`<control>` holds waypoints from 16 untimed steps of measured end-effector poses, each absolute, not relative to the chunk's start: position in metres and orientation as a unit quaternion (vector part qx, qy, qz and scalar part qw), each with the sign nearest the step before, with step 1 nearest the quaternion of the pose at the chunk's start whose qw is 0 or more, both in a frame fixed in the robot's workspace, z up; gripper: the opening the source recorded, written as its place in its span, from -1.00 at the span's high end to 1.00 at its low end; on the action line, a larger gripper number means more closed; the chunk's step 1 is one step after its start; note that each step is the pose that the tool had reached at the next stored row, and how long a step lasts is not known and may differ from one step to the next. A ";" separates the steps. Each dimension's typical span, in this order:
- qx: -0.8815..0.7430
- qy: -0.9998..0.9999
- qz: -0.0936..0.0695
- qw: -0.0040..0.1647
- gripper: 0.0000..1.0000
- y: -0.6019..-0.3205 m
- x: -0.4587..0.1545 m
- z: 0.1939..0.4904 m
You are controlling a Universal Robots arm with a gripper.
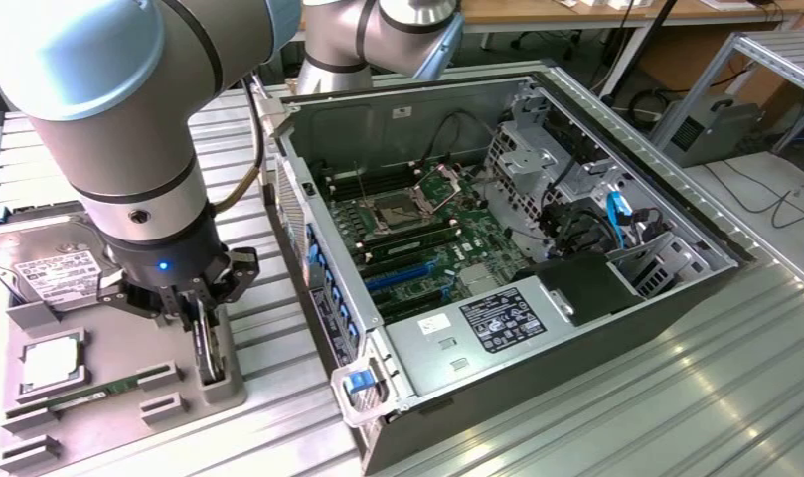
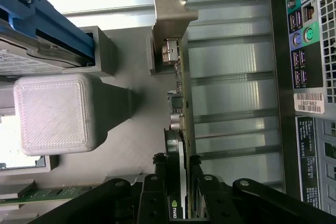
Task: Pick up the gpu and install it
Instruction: 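Pick up the gpu and move the gpu toward the slot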
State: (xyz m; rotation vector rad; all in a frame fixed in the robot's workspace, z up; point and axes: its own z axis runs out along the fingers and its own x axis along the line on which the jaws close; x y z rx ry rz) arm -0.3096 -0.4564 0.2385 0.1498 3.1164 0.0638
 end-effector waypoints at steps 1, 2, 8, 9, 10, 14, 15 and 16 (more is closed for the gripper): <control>0.048 0.999 0.020 0.010 0.45 -0.456 -0.310 0.238; 0.048 0.999 0.020 0.010 0.45 -0.456 -0.310 0.238; 0.035 0.999 0.021 0.010 0.45 -0.456 -0.310 0.238; 0.031 0.999 0.021 0.010 0.45 -0.456 -0.310 0.239; 0.027 0.999 0.021 0.010 0.45 -0.456 -0.310 0.238; 0.011 1.000 0.021 0.010 0.45 -0.456 -0.309 0.238; 0.009 1.000 0.021 0.010 0.45 -0.456 -0.309 0.238; 0.009 1.000 0.021 0.010 0.45 -0.456 -0.309 0.238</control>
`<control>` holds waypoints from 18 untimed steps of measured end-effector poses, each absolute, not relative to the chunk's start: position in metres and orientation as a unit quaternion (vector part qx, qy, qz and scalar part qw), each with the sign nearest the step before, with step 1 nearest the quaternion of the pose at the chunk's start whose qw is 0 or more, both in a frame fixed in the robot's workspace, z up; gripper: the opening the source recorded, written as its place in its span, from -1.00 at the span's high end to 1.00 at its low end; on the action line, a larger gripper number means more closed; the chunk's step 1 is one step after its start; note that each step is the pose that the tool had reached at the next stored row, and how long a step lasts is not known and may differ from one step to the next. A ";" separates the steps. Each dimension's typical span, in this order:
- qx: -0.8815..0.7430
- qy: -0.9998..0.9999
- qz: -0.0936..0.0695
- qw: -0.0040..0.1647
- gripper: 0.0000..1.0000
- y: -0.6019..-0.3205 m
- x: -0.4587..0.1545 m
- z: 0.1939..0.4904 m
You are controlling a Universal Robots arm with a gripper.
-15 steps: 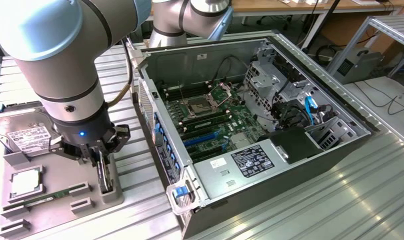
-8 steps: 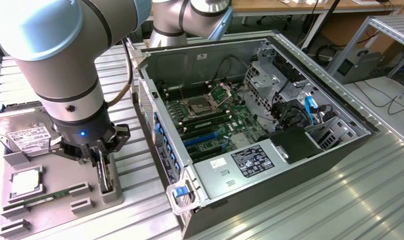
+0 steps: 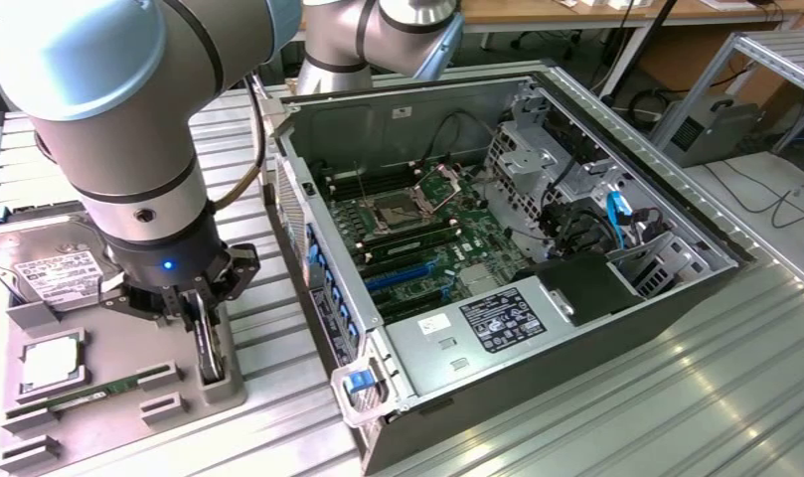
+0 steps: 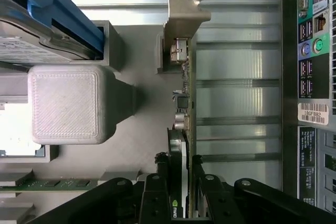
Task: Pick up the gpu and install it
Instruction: 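Pick up the gpu and move the gpu toward the slot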
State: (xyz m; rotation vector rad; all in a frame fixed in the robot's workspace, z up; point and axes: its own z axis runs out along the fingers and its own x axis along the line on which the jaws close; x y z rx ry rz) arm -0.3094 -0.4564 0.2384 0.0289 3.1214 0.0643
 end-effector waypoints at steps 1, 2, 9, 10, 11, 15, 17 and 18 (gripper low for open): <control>0.009 1.000 0.020 0.010 0.45 -0.456 -0.309 0.239; 0.009 1.000 0.020 0.010 0.45 -0.456 -0.309 0.238; 0.009 1.000 0.020 0.010 0.45 -0.456 -0.309 0.255; 0.009 1.000 0.021 0.010 0.45 -0.456 -0.309 0.259; 0.009 1.000 0.020 0.010 0.45 -0.456 -0.309 0.265; 0.009 1.000 0.020 0.010 0.45 -0.456 -0.309 0.283; 0.009 1.000 0.020 0.011 0.45 -0.456 -0.309 0.290; 0.009 1.000 0.021 0.011 0.45 -0.456 -0.309 0.293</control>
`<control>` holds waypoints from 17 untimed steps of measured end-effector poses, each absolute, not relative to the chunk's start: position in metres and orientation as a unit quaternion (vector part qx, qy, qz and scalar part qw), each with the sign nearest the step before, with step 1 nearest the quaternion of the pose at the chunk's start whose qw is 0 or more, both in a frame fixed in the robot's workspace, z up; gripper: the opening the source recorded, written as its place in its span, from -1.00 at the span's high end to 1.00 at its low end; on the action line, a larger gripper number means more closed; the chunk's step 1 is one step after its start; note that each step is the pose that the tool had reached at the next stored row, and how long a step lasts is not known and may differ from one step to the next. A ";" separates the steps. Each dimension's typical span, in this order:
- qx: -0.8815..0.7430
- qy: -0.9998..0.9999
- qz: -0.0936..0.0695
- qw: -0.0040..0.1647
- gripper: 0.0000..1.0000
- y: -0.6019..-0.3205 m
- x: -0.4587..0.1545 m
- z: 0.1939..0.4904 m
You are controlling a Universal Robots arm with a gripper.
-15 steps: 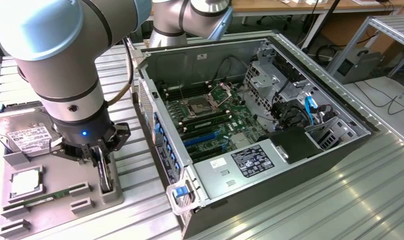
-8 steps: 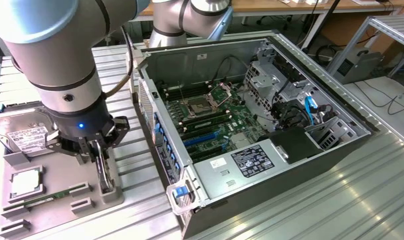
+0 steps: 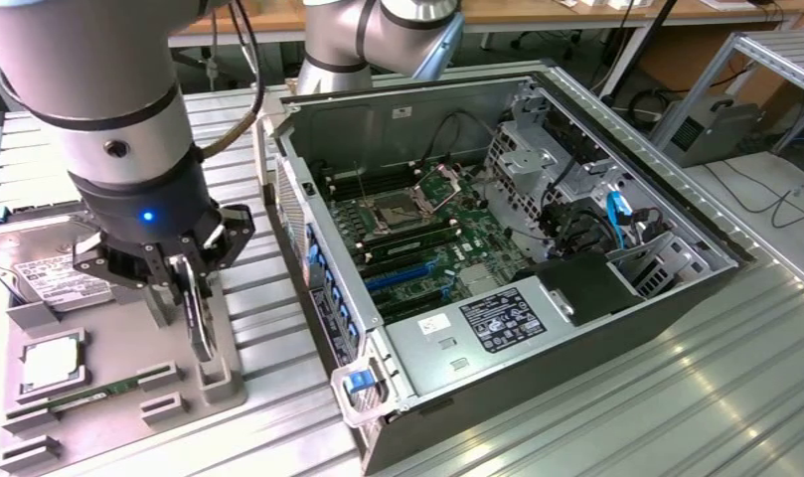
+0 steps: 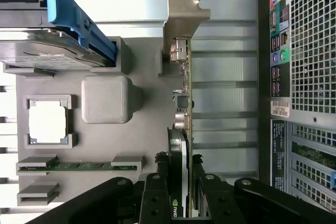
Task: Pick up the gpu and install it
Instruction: 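Pick up the gpu and move the gpu toward the slot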
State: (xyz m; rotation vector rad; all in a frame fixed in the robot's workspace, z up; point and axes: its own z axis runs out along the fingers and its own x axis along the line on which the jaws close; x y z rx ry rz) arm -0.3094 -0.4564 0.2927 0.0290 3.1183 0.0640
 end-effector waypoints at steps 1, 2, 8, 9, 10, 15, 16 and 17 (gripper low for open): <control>0.009 1.000 0.021 0.012 0.45 -0.456 -0.309 0.297; 0.009 1.000 0.020 0.012 0.45 -0.456 -0.309 0.301; 0.009 1.000 0.021 0.017 0.45 -0.456 -0.309 0.332; 0.009 1.000 0.021 0.017 0.45 -0.456 -0.309 0.337; 0.009 1.000 0.021 0.018 0.45 -0.456 -0.309 0.341; 0.009 1.000 0.021 0.021 0.45 -0.456 -0.309 0.364; 0.009 1.000 0.021 0.021 0.45 -0.456 -0.309 0.369; 0.009 1.000 0.021 0.022 0.45 -0.456 -0.309 0.375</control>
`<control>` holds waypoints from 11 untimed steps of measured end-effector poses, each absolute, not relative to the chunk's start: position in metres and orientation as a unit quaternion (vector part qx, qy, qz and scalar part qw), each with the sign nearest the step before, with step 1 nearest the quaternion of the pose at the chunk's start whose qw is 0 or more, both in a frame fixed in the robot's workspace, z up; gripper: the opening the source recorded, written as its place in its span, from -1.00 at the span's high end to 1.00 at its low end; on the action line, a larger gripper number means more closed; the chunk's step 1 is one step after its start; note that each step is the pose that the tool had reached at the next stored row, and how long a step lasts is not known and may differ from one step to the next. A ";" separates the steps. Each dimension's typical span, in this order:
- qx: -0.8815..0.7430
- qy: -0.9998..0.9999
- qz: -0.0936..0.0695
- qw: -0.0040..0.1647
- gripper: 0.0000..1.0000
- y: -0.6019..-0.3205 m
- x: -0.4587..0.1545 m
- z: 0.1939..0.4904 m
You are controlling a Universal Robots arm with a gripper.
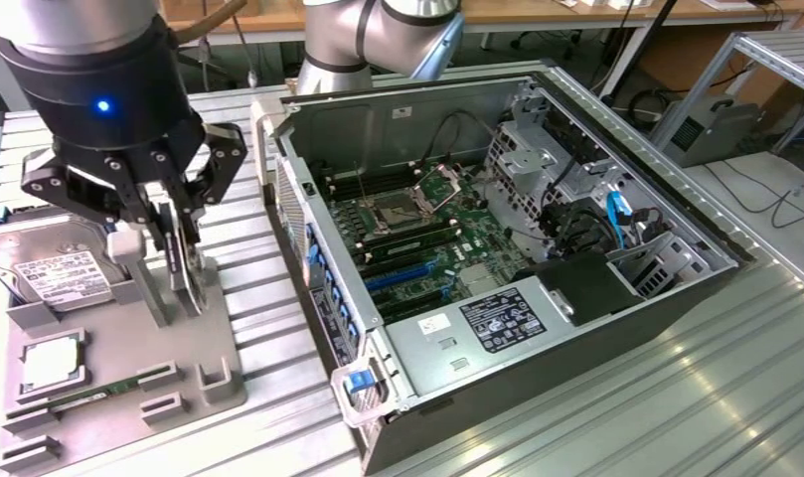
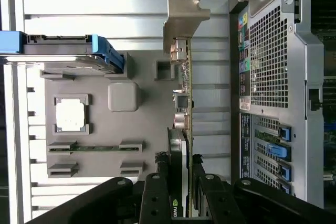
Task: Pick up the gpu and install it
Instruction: 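Pick up the gpu and move the gpu toward the slot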
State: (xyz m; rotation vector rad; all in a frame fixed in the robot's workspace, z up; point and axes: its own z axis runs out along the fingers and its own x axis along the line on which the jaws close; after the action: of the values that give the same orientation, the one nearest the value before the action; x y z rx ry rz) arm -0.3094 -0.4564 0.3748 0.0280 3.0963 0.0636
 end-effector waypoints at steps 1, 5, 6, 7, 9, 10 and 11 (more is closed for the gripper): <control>0.009 0.999 0.021 0.023 0.45 -0.456 -0.309 0.380; 0.009 0.999 0.021 0.026 0.45 -0.456 -0.309 0.396; 0.009 0.999 0.021 0.026 0.45 -0.456 -0.309 0.400; 0.009 0.999 0.021 0.027 0.45 -0.456 -0.309 0.403; 0.009 0.999 0.021 0.029 0.45 -0.456 -0.309 0.410; 0.009 0.999 0.021 0.029 0.45 -0.456 -0.309 0.413; 0.009 0.999 0.021 0.030 0.45 -0.456 -0.309 0.416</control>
State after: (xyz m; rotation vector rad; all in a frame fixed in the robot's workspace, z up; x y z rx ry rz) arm -0.3094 -0.4563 0.4161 0.0274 3.0808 0.0635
